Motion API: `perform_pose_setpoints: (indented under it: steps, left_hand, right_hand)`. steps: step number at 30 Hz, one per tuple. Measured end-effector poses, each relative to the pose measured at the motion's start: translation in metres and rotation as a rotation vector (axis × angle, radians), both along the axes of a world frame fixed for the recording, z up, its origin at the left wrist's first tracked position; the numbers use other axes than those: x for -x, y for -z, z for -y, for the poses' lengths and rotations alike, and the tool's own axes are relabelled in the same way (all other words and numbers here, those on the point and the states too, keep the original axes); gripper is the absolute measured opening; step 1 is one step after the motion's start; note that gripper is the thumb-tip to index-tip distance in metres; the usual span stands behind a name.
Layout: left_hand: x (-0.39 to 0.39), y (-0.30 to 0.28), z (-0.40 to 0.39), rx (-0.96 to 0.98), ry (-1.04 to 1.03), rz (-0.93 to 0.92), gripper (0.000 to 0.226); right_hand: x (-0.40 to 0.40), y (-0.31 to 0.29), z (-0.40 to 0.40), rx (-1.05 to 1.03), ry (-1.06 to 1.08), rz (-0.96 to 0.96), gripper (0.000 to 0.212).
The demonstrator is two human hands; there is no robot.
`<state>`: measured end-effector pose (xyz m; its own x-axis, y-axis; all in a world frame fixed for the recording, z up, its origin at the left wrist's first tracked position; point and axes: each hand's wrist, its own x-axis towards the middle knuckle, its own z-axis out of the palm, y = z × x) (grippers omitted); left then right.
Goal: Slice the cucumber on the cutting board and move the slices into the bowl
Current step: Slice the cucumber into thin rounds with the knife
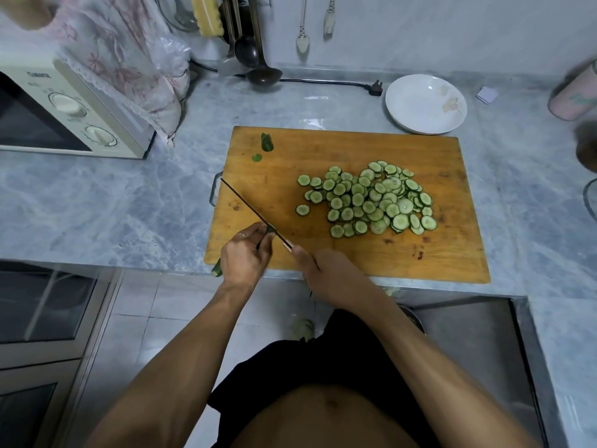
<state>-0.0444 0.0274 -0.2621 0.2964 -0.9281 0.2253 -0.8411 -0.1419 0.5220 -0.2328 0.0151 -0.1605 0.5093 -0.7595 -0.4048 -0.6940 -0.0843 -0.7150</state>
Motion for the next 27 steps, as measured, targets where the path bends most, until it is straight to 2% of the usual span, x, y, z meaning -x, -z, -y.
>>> perform_pose_setpoints:
  steps: [13, 18, 21, 27]
  left_hand:
    - [0.001, 0.004, -0.003, 0.087, 0.010, 0.049, 0.039]
    - [-0.002, 0.005, -0.008, 0.036, 0.021, 0.122, 0.028]
    - [-0.002, 0.003, -0.015, -0.007, -0.028, 0.093, 0.027]
    - [0.008, 0.001, 0.000, 0.121, 0.073, 0.140, 0.024]
  right_hand:
    - [-0.010, 0.027, 0.008, 0.016, -0.044, -0.028, 0.059]
    - [-0.006, 0.026, 0.011, 0.022, -0.030, -0.024, 0.061]
    - [0.001, 0.023, 0.017, 0.024, -0.008, -0.006, 0.064]
    - [0.032, 0.020, 0.023, 0.067, 0.056, 0.042, 0.060]
